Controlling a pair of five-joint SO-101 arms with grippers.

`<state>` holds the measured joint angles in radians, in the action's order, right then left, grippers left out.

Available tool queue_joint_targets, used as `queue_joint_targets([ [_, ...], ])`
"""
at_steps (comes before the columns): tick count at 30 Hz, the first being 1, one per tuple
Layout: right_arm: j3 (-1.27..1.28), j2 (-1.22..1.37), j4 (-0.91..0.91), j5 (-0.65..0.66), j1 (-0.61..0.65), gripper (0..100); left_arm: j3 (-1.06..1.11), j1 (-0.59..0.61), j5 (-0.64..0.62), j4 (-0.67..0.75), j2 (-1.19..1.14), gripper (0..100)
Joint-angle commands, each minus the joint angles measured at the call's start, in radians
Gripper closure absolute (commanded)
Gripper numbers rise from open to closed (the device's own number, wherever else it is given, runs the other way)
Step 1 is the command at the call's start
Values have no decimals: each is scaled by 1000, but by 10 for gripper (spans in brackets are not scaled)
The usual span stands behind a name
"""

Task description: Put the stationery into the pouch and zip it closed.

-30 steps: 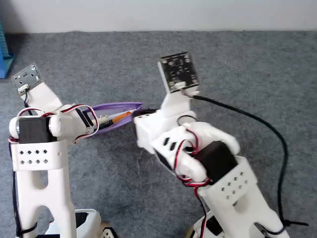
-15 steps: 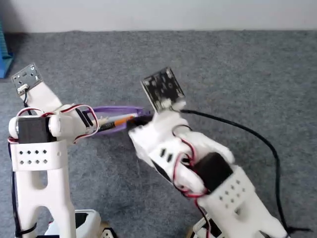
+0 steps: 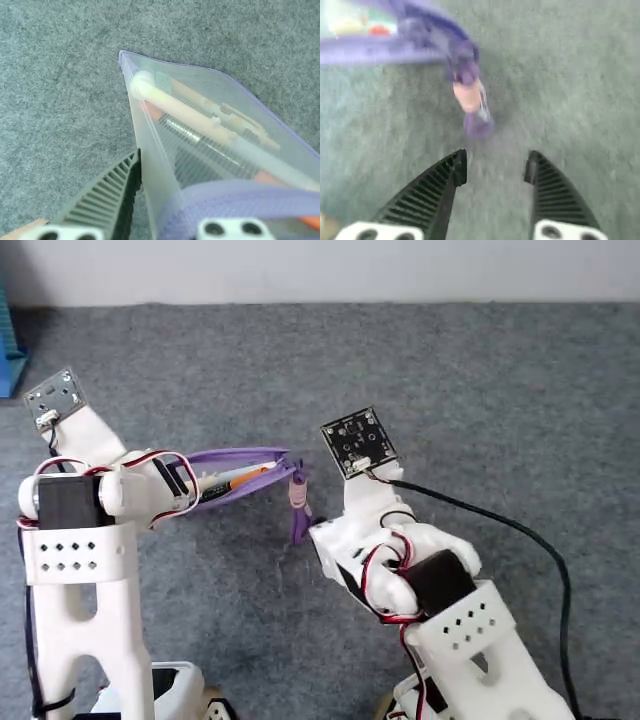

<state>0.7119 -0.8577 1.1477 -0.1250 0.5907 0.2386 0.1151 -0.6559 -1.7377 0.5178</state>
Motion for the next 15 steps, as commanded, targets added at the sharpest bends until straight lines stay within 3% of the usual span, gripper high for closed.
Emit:
queue_joint_targets([
  [1, 61, -10, -220, 21, 15, 769, -19, 2, -11, -14, -15, 885],
  [5, 172, -10, -374, 107, 33, 769, -18, 2, -11, -14, -17, 885],
  [15, 258, 53, -544, 118, 31, 769, -18, 2, -11, -14, -17, 885],
])
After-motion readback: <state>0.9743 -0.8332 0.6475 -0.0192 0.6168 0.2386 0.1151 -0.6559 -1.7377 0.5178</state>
